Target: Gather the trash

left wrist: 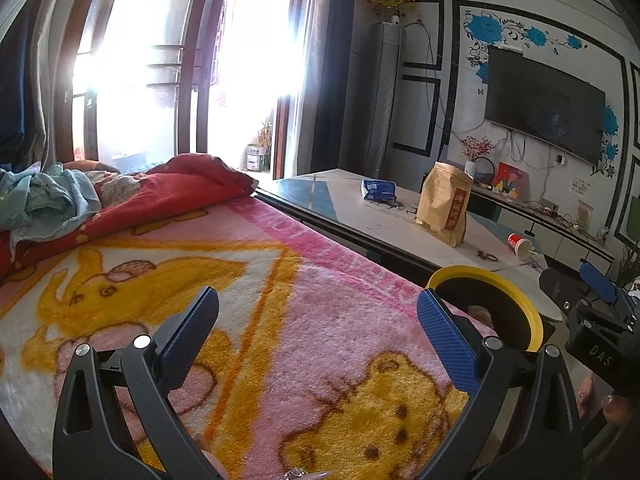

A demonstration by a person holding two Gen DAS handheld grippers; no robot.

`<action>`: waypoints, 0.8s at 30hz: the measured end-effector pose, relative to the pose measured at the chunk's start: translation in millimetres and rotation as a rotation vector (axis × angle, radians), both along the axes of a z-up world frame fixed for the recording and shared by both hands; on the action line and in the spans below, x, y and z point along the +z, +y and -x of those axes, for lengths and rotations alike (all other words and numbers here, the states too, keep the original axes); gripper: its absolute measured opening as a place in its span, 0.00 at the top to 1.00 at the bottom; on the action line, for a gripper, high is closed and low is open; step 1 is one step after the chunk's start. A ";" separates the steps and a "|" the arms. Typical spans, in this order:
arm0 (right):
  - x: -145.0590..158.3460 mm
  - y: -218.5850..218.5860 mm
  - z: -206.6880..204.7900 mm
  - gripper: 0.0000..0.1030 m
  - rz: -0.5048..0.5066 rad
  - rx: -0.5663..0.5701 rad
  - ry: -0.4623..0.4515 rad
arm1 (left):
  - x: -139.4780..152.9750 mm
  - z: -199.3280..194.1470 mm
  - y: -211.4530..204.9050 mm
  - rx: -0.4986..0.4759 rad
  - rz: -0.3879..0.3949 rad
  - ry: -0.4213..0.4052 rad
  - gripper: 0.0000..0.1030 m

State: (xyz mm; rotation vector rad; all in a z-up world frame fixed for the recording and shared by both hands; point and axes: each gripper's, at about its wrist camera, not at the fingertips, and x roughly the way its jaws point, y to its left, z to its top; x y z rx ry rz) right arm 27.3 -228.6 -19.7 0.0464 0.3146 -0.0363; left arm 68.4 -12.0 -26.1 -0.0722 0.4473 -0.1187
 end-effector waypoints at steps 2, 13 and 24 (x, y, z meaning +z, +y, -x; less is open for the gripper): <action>-0.6 -0.4 -0.4 0.11 -0.003 -0.004 0.003 | 0.0 0.0 -0.1 -0.001 0.000 0.000 0.06; -1.2 0.3 -1.3 0.11 -0.003 -0.006 0.006 | 1.1 1.0 1.3 -0.003 0.000 -0.002 0.06; -1.1 0.0 -1.4 0.11 -0.004 -0.007 0.007 | 2.5 0.9 1.7 -0.001 0.004 -0.005 0.06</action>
